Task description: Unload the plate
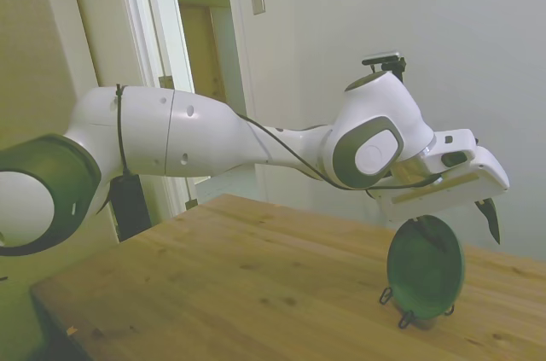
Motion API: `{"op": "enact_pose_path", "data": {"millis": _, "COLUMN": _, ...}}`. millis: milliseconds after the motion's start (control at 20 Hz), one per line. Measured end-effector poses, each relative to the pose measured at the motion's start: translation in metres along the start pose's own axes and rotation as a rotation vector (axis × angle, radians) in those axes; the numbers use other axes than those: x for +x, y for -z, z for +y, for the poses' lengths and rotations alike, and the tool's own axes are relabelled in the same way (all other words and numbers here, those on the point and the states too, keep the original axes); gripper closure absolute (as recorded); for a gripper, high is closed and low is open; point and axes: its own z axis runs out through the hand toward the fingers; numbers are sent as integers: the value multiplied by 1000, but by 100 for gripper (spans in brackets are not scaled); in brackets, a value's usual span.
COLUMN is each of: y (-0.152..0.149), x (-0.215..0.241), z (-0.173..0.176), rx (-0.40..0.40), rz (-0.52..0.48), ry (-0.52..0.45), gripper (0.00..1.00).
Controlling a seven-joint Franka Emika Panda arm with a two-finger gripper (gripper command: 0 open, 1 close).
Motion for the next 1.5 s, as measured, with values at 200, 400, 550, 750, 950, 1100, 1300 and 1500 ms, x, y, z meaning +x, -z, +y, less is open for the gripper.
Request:
{"op": "enact_pose_path", "data": {"millis": 200, "y": -1, "x": -1, "z": -2, "rx": 4, "rz": -4, "ry": 0, "gripper": 100}}
{"op": "enact_pose_path", "data": {"millis": 400, "y": -4, "x": -3, "z": -2, "rx": 7, "rz": -10, "ry": -1, "gripper": 100}}
{"op": "enact_pose_path", "data": {"millis": 550, "y": -8, "x": -6, "z": -3, "rx": 10, "rz": -14, "ry": -1, "gripper": 100}}
{"op": "enact_pose_path", "data": {"millis": 750, "y": -14, "x": -11, "z": -3, "rx": 14, "rz": -19, "ry": -3, "gripper": 100}}
{"op": "enact_pose_path", "data": {"millis": 950, "y": -17, "x": -13, "z": 0, "rx": 22, "rz": -18, "ry": 2, "gripper": 100}}
{"op": "enact_pose_path", "data": {"millis": 1100, "y": -16, "x": -12, "z": 1, "rx": 25, "rz": -15, "ry": 3, "gripper": 100}}
{"op": "enact_pose_path", "data": {"millis": 1300, "y": -9, "x": -9, "z": 1, "rx": 30, "rz": -2, "ry": 2, "gripper": 100}}
{"op": "enact_pose_path", "data": {"millis": 1500, "y": 2, "x": -6, "z": -4, "rx": 44, "rz": 12, "ry": 5, "gripper": 100}}
